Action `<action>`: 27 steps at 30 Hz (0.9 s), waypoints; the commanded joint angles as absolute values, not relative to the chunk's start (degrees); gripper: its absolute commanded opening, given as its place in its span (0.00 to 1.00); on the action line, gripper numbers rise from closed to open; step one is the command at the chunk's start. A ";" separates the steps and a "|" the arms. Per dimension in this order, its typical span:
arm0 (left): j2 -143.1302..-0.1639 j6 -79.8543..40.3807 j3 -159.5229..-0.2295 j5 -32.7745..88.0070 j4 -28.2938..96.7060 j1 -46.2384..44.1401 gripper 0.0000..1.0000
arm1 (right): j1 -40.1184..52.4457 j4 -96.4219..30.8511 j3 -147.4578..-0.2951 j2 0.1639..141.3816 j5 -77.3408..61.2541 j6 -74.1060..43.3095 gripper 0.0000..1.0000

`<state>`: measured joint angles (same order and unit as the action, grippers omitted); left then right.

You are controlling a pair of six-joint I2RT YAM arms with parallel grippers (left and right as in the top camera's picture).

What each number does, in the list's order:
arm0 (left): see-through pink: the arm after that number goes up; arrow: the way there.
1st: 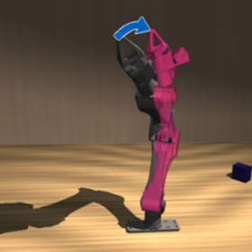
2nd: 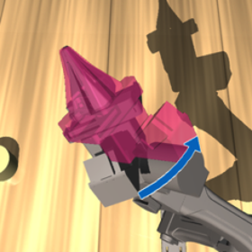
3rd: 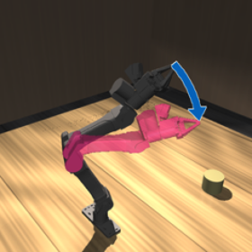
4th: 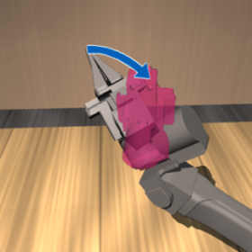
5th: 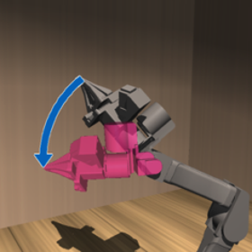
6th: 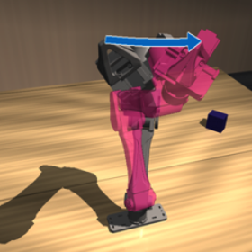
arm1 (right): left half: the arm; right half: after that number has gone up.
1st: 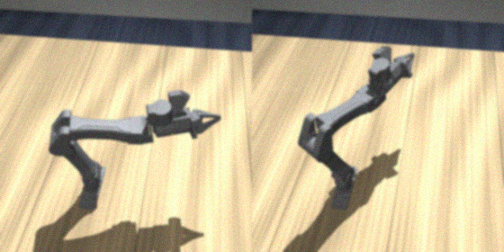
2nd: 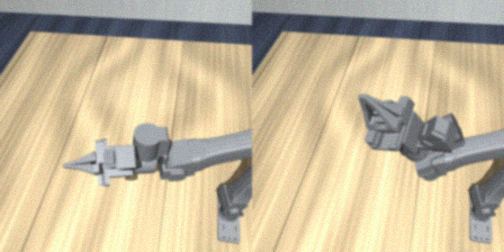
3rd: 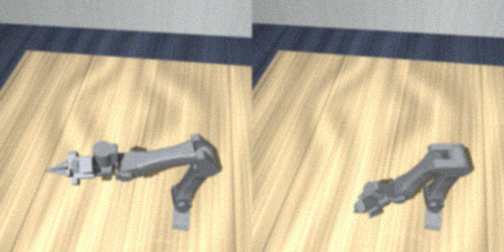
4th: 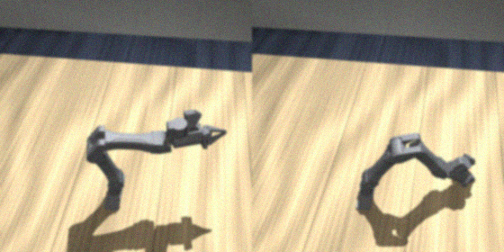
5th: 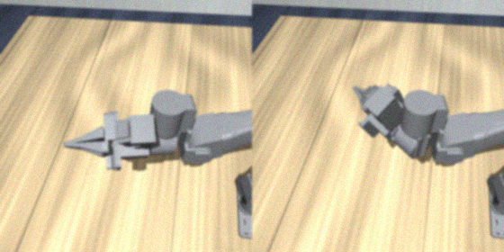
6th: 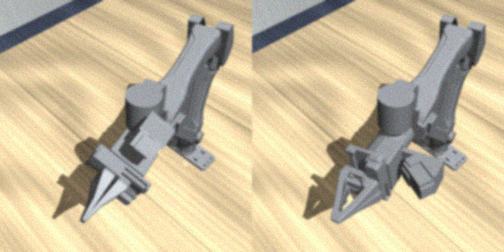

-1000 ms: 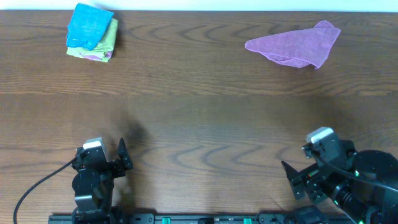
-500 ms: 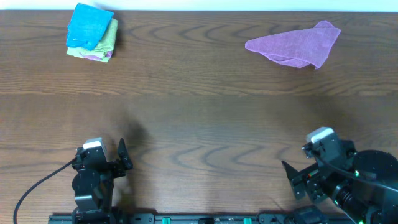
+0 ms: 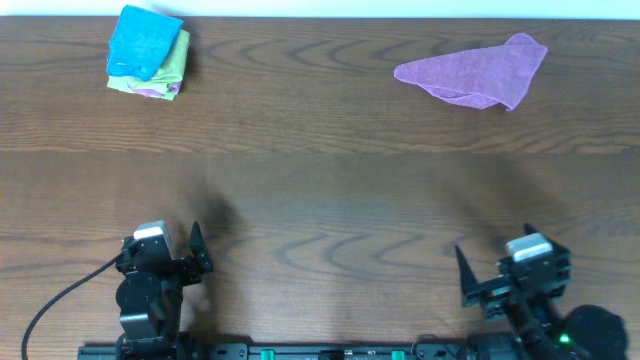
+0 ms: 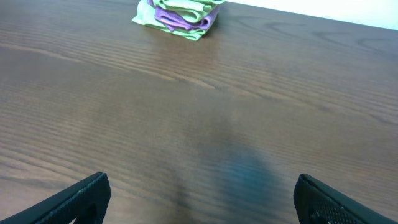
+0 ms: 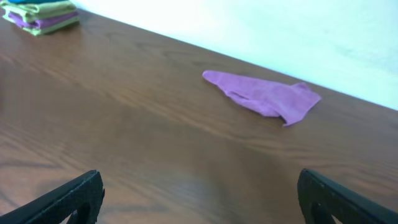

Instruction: Fold the cloth

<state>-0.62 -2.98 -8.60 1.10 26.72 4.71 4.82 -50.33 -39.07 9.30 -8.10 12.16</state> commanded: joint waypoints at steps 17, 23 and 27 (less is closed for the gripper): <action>-0.25 -2.74 -7.57 0.71 26.76 4.47 0.95 | 4.23 -48.10 -17.06 0.32 -9.96 12.29 0.99; -0.25 -2.74 -7.57 0.71 26.76 4.47 0.95 | 4.25 -48.25 -11.68 0.32 -9.93 12.29 0.99; -0.25 -2.74 -7.57 0.71 26.76 4.47 0.95 | 4.25 -47.37 -10.52 0.32 -9.91 12.29 0.99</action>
<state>-0.62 -2.98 -8.60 1.08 26.74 4.71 4.71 -47.51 -11.22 0.73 -9.41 12.16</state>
